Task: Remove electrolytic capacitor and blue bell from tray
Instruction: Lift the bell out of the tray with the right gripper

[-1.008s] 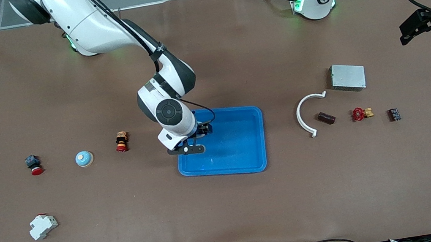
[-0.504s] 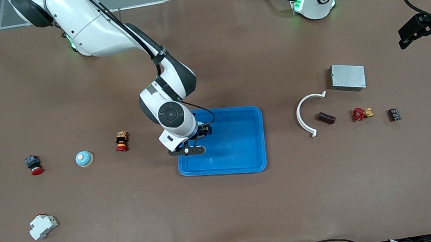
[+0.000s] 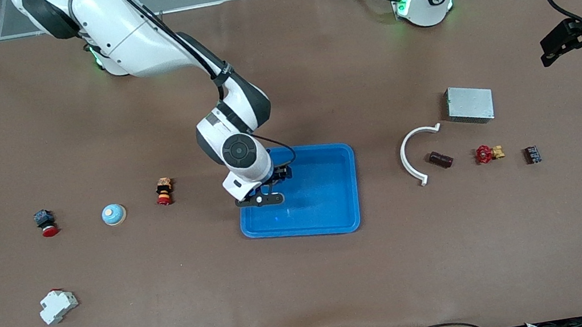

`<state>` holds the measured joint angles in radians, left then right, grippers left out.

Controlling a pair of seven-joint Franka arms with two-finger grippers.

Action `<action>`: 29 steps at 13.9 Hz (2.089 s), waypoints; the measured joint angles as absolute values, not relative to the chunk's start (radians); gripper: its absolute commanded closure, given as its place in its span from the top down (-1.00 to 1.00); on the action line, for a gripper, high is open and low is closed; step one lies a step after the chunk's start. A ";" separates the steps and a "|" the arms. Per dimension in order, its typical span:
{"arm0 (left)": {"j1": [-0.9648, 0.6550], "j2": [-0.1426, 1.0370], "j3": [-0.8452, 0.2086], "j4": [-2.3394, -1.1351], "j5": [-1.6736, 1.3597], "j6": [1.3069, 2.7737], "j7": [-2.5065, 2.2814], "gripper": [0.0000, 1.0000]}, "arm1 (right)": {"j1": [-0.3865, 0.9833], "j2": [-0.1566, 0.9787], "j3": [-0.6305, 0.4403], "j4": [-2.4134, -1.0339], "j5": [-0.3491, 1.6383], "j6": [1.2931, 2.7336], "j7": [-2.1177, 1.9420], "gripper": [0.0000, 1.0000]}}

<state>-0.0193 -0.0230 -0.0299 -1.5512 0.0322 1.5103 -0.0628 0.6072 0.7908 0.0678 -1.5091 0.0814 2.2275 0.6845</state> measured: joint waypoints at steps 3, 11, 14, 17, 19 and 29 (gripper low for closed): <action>-0.012 -0.024 -0.025 -1.548 0.032 1.510 -0.063 1.00 | 0.607 0.791 0.067 -1.509 0.081 2.228 0.684 0.51; 0.015 -0.026 -0.024 -1.543 0.032 1.515 -0.063 1.00 | 0.607 0.791 0.065 -1.507 0.081 2.227 0.684 -1.00; 0.015 -0.026 -0.024 -1.543 0.032 1.515 -0.063 1.00 | 0.607 0.791 0.065 -1.506 0.081 2.227 0.684 -1.00; 0.015 -0.026 -0.024 -1.543 0.032 1.515 -0.062 1.00 | 0.607 0.790 0.063 -1.498 0.081 2.226 0.677 -1.00; 0.015 -0.026 -0.024 -1.543 0.032 1.516 -0.061 1.00 | 0.604 0.784 0.060 -1.478 0.081 2.183 0.643 -1.00; 0.015 -0.031 -0.024 -1.539 0.032 1.518 -0.060 1.00 | 0.425 0.545 0.039 -1.472 0.034 1.898 -0.054 -1.00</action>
<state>0.0149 -0.0308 -0.0239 -1.5390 0.0322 1.5183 -0.0598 0.4246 0.5449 0.0390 -1.4720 0.0336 1.8980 -0.0541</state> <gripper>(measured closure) 0.000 0.396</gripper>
